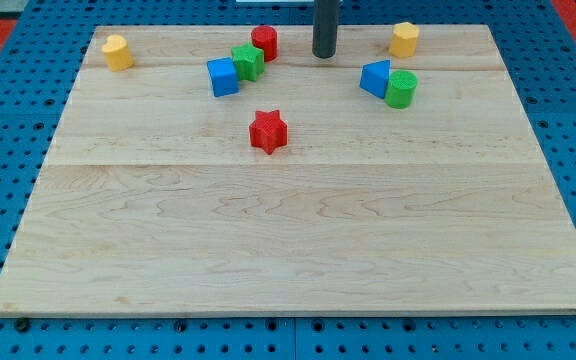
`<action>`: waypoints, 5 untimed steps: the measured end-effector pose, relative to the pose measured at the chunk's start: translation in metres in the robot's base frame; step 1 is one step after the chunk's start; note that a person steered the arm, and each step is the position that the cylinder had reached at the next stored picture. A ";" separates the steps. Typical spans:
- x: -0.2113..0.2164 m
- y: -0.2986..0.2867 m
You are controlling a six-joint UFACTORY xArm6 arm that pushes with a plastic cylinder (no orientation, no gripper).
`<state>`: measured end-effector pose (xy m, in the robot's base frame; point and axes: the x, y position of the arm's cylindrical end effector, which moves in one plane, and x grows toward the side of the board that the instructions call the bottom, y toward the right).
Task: Separate the red circle green star and blue cube
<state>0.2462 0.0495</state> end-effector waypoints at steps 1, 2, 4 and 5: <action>0.000 0.010; 0.000 0.016; 0.000 0.006; -0.015 -0.024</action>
<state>0.2317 0.0253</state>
